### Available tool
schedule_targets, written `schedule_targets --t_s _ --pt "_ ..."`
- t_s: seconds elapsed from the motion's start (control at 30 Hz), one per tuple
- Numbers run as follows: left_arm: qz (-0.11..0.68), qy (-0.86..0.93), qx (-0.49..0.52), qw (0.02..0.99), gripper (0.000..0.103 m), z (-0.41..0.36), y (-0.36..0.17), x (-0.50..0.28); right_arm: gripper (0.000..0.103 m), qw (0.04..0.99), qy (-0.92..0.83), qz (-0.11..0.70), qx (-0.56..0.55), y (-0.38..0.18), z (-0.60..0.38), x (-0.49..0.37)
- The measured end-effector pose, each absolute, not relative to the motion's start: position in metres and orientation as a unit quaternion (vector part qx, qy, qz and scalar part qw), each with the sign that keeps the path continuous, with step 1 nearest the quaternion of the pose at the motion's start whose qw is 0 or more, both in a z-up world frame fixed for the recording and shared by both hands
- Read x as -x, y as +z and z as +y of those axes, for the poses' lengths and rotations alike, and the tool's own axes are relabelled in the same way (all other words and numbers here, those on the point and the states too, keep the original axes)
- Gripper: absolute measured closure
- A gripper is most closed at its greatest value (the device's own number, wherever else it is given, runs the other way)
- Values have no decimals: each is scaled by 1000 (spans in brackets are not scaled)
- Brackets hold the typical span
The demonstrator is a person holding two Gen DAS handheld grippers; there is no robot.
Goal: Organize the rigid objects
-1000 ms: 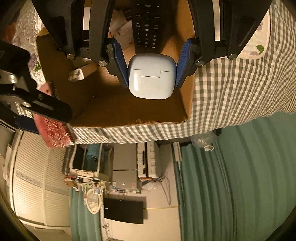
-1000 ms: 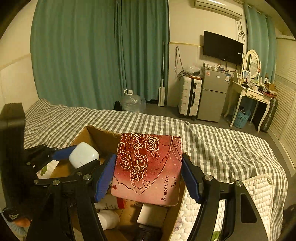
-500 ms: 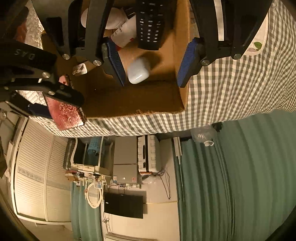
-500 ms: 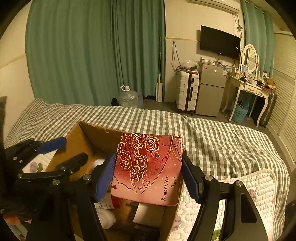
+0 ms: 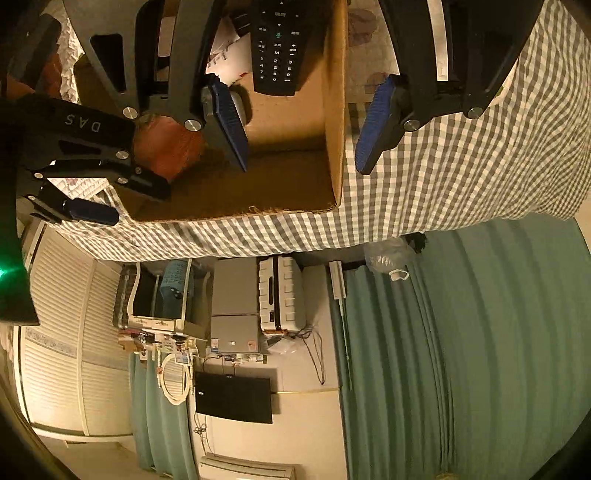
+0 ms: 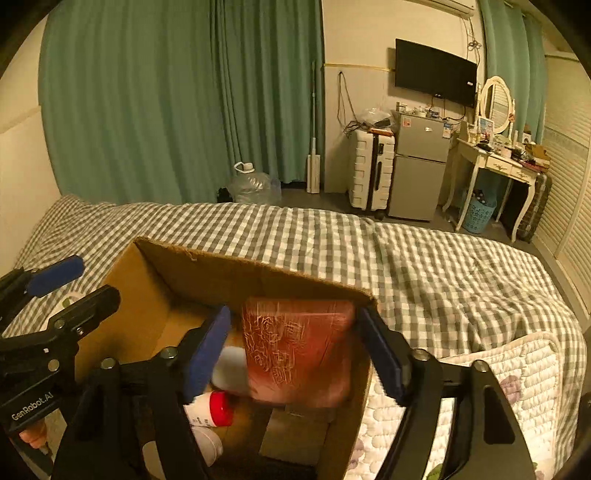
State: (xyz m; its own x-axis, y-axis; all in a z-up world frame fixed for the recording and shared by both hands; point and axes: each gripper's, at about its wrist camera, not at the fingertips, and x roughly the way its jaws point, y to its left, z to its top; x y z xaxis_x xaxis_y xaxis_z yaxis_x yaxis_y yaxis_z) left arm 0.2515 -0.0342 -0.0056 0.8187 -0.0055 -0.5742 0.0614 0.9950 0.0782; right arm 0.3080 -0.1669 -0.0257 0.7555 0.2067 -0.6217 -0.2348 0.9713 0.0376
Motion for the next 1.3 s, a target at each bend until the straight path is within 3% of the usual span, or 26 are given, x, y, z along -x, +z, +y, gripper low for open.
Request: schedule_targets --t_s 0.33,0.77,0.93,1.13,1.3 --pt "259 9 -42 965 33 -32 23 -228 26 944 118 307 30 -2 -170 -290" --pt "125 51 -40 990 27 -38 111 -117 0 976 84 202 27 76 -201 -180" --pt "84 59 -58 993 26 -45 136 -68 0 983 87 161 19 104 -212 -123" --pt "67 47 -48 995 26 -43 138 -18 0 988 92 126 3 130 -219 -66" --pt "54 40 -42 997 26 -39 97 19 0 987 77 138 -19 105 -223 -28"
